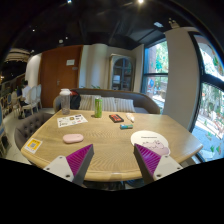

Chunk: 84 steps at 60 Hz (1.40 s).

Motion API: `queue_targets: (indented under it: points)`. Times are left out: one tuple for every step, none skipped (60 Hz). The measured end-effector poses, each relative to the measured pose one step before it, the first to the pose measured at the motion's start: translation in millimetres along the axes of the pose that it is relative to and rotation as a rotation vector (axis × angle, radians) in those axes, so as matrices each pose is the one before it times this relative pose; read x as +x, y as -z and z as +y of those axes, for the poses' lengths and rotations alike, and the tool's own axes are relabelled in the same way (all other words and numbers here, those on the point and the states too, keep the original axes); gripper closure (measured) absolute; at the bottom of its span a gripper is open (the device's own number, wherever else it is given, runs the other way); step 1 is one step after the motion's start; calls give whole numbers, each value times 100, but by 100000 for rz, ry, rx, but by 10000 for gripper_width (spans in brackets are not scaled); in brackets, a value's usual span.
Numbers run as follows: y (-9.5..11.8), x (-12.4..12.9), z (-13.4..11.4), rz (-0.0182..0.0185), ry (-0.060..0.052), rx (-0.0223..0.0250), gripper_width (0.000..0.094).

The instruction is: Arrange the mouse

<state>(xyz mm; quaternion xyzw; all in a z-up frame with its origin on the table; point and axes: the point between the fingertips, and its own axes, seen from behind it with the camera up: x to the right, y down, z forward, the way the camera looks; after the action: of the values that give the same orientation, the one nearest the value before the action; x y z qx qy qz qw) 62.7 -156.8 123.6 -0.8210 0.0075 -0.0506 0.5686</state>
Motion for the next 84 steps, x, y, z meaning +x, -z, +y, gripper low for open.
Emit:
queue_targets:
  points:
    - [-10, -154, -15, -520, 381, 81, 84]
    - [-19, -180, -14, -528, 339, 112, 84]
    - [-39, -208, -19, -547, 297, 64, 83]
    - [-54, -234, 4, -523, 321, -93, 85]
    - [-55, -290, -21, -530, 282, -131, 85]
    - [-63, -315, -23, -567, 244, -131, 84]
    - [150, -779, -193, -446, 406, -408, 82]
    - [-47, -484, -75, -724, 233, -245, 82]
    - [-77, -509, -3, -786, 329, -205, 80]
    - [-124, -543, -7, -825, 285, -81, 83]
    - [-341, -55, 184, -1087, 81, 245, 82]
    - [-157, -547, -4, -978, 114, 36, 81]
    - [-146, -630, 37, -1162, 175, -55, 80]
    - [-54, -696, 52, -1319, 307, -337, 81]
    - [-203, -722, 88, -1538, 227, -212, 82]
    - [-280, -749, 74, -1628, 194, -368, 81]
    - [-300, -766, 127, -1632, 143, -607, 81]
    - [-633, -388, 381, -1986, 19, -418, 82]
    - [-405, -783, 158, -1540, 43, -741, 81]
    - [-462, -746, 161, -1563, 71, -704, 84]
    - [-68, -791, 114, -1484, 58, -901, 84]
    - [-696, -916, 260, -1171, 249, -936, 81]
    - [-546, -638, 194, -1340, 260, -973, 82]
    - [-564, -644, 120, -1266, 418, -824, 80]
    - [-586, -652, 97, -1401, 551, -607, 82]
    - [-459, -433, 3, -1715, 496, -604, 83]
    - [-609, -579, 48, -1228, 449, -638, 83]
    - [-616, -525, 81, -1061, 272, -692, 82]
    - [-643, -492, 79, -1003, 116, -651, 81]
    - [-656, -537, 104, -1158, -85, -786, 83]
    - [-894, -770, 196, -682, 5, -516, 83]
    - [-719, -451, 83, -998, -294, -850, 84]
    - [-674, -418, 78, -1026, -387, -781, 82]
    - [-648, -394, 41, -1087, -453, -697, 83]
    - [-615, -340, 44, -930, -623, -810, 84]
    - [-626, -246, 118, -620, -755, -1022, 85]
    - [-596, -222, 170, -413, -725, -1223, 86]
    - [-402, -156, 139, -355, -607, -1156, 85]
    - [-582, -44, 119, -244, -354, -975, 84]
    - [-563, -39, 113, -257, -90, -744, 84]
    - [-547, 3, 107, -109, 30, -771, 85]
    - [-448, -47, 66, 91, -135, -1030, 88]
    - [-498, -11, 188, 453, -138, -871, 84]
    - [-448, 129, 137, 507, -83, -953, 85]
    - [-440, 120, 134, 459, -32, -993, 86]
    - [-442, 112, 95, 426, -36, -877, 87]
    - [-401, 157, -5, 182, -146, -794, 87]
    - [-402, -68, 85, 145, -104, -561, 90]
    - [-418, -30, 2, -31, -178, -530, 95]
    - [-422, -49, 48, -209, -120, -743, 92]
    - [-329, -1, -265, 181, 598, 647, 89]
    - [-403, 141, -462, 412, 739, 1252, 90]
    - [-374, 137, -80, 386, 326, -499, 87]
    - [-316, 233, -129, 861, 98, -434, 84]
    - [-310, 194, -421, 356, 130, -77, 86]
    - [-384, -37, -90, 400, 41, -573, 87]
    - [-283, 19, -235, 170, 109, -13, 90]
    - [-292, -6, -230, 82, -38, 3, 91]
    - [-260, 44, -112, 168, -176, -469, 88]
    - [-276, 69, -270, 222, -261, 29, 88]
    - [-261, 64, -149, 170, -177, -411, 88]
    - [-245, 78, -204, 157, -62, -317, 87]
    - [-224, 102, -223, 43, 145, -461, 89]
    - [-262, -37, -161, -32, 54, -337, 89]
    - [-289, -36, -238, -89, -28, -64, 89]
    - [-268, 22, -167, -30, -54, -278, 88]
    - [-287, -20, -239, 6, -138, -83, 87]
    - [-264, 113, -272, 105, -24, -208, 88]
    - [-233, 46, -167, 71, -69, -216, 90]
    - [-272, -3, -220, 67, 26, -99, 92]
    - [-297, -5, -165, -27, 57, -196, 93]
    - [-256, -31, -210, -52, -60, -78, 95]
    - [-267, -17, -214, -11, -100, -41, 95]
    - [-258, 19, -193, 25, 44, -132, 93]
    - [-266, 7, -237, -23, 64, 103, 94]
    - [-202, -2, -218, -12, 124, -27, 92]
    - [-226, 11, -213, -74, 118, 311, 94]
    - [-248, -14, -197, -92, 170, 323, 106]
    - [-230, 20, -182, 25, 105, 396, 130]
    - [-225, 37, -209, 69, -122, 632, 173]
    - [-202, 71, -147, 170, -338, 561, 233]
    - [-217, 181, -211, 615, -414, 503, 266]
    - [-172, 240, -126, 893, -375, 765, 394]
    - [-20, 6, -47, 69, -1280, 389, 399]
